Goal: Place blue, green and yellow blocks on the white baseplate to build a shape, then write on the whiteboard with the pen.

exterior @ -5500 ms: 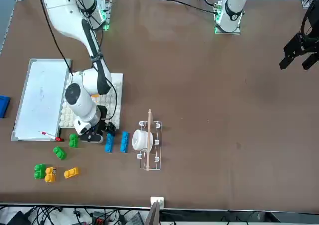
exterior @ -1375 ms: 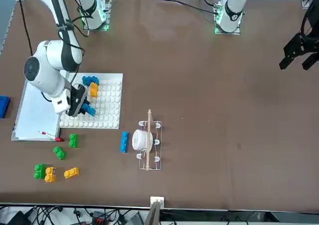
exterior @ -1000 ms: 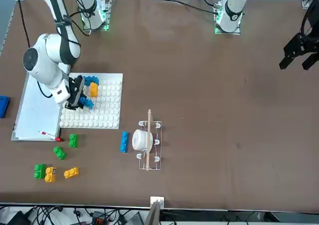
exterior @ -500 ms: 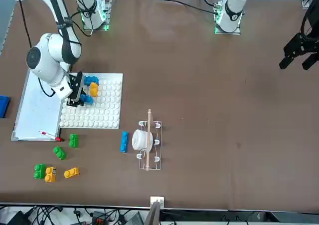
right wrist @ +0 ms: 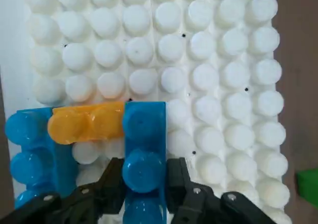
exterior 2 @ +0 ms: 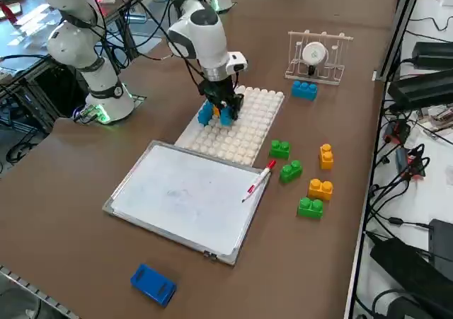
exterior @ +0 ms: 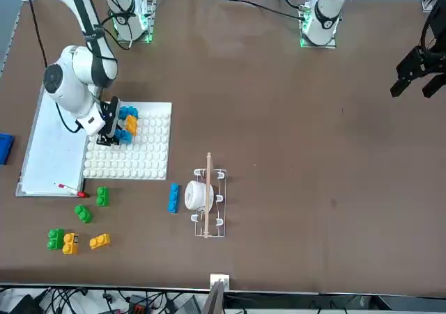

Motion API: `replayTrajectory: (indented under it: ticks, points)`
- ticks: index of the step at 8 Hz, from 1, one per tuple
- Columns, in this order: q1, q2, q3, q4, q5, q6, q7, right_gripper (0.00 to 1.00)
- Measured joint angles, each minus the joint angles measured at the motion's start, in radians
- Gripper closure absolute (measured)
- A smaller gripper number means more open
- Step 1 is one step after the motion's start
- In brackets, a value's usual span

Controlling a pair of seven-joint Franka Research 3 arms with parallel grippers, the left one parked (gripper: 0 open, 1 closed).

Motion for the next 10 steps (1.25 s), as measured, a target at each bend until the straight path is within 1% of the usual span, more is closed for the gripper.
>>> replayTrajectory:
  ticks: [10]
  points:
    - [0.006,0.004,0.006,-0.028,0.000,0.051,0.000,0.58]
